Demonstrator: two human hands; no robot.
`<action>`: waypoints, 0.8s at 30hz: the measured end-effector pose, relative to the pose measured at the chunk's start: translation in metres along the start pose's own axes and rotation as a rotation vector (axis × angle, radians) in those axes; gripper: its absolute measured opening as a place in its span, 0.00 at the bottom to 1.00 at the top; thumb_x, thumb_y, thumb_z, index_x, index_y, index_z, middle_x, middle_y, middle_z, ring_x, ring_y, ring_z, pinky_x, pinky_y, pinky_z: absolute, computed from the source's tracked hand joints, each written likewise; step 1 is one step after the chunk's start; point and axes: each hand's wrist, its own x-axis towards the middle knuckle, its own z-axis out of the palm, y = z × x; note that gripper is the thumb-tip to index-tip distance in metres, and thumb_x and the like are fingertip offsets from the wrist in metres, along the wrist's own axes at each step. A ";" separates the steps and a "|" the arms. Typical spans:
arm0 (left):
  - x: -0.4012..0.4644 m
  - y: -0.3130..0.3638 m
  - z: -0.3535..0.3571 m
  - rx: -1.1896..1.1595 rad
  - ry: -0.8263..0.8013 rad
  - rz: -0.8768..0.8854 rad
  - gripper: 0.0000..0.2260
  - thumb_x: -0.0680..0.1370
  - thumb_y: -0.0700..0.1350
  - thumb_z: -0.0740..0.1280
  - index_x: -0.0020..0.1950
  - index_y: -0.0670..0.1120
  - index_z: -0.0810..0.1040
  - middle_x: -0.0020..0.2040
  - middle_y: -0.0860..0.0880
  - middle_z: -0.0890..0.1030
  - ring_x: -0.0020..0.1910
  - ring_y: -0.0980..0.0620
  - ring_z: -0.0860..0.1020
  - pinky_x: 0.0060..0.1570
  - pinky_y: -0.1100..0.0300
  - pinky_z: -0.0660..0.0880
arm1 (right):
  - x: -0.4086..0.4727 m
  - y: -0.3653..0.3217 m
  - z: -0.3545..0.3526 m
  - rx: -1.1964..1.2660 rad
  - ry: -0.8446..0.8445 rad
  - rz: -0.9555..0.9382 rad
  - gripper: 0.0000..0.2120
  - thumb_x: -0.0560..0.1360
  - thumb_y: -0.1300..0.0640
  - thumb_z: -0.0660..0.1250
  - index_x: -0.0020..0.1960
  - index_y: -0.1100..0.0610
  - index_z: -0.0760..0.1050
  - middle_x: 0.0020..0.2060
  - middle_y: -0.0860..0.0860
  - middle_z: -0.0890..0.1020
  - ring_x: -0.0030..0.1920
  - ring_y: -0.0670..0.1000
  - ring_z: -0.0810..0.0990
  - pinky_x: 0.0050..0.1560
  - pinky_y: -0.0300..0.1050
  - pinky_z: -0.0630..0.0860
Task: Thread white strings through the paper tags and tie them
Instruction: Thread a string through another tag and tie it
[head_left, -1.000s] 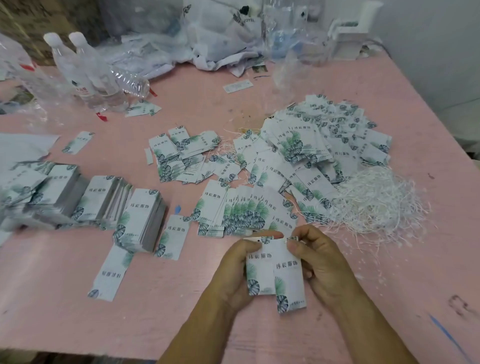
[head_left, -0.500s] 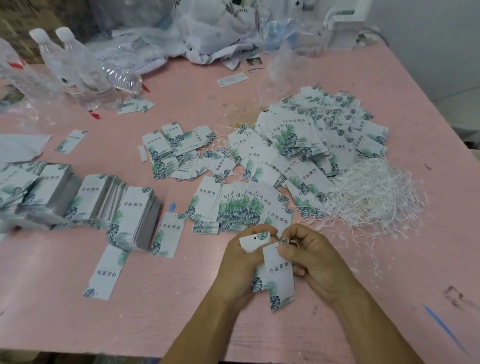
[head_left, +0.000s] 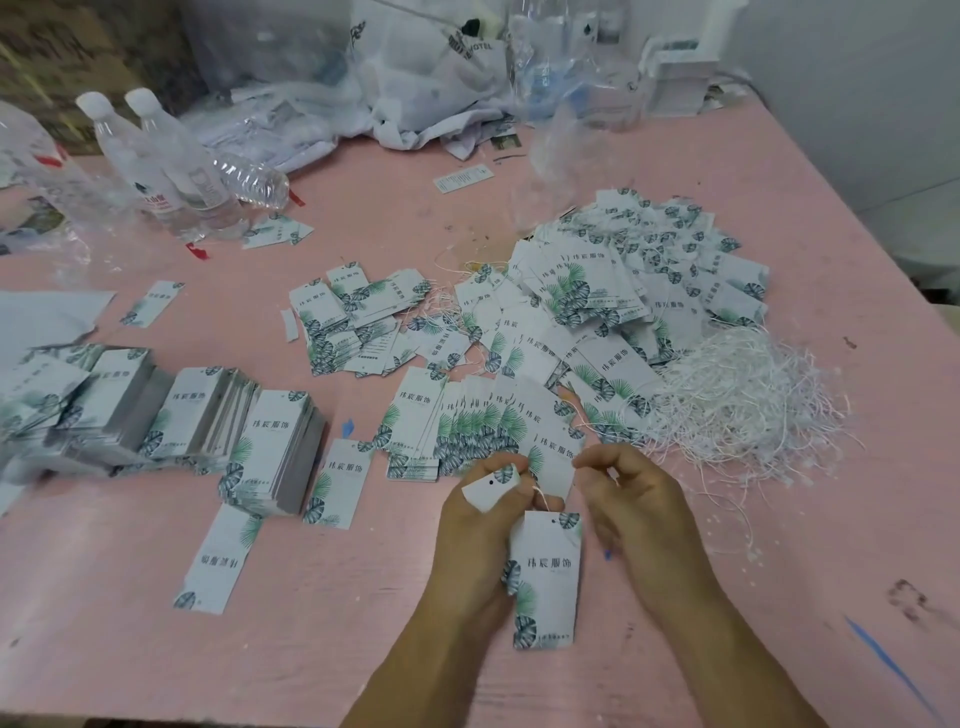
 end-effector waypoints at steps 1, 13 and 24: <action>-0.001 -0.001 0.002 0.022 0.009 0.016 0.09 0.71 0.36 0.71 0.51 0.45 0.81 0.38 0.36 0.82 0.36 0.41 0.81 0.43 0.48 0.78 | -0.003 -0.002 0.005 -0.153 0.033 -0.072 0.10 0.67 0.45 0.70 0.46 0.48 0.80 0.30 0.45 0.76 0.26 0.43 0.69 0.26 0.36 0.68; -0.001 -0.006 0.002 0.196 0.023 0.057 0.13 0.66 0.43 0.74 0.50 0.52 0.81 0.39 0.41 0.83 0.36 0.43 0.80 0.38 0.52 0.75 | -0.012 -0.002 0.020 -0.522 0.116 -0.331 0.09 0.73 0.58 0.73 0.42 0.45 0.79 0.41 0.43 0.78 0.36 0.47 0.75 0.37 0.28 0.68; -0.001 -0.018 -0.006 0.421 -0.096 0.117 0.08 0.71 0.43 0.66 0.47 0.55 0.73 0.38 0.45 0.81 0.35 0.47 0.77 0.32 0.55 0.74 | -0.009 -0.009 0.031 -0.580 0.103 -0.329 0.12 0.70 0.65 0.72 0.37 0.49 0.76 0.38 0.44 0.76 0.38 0.42 0.76 0.36 0.26 0.67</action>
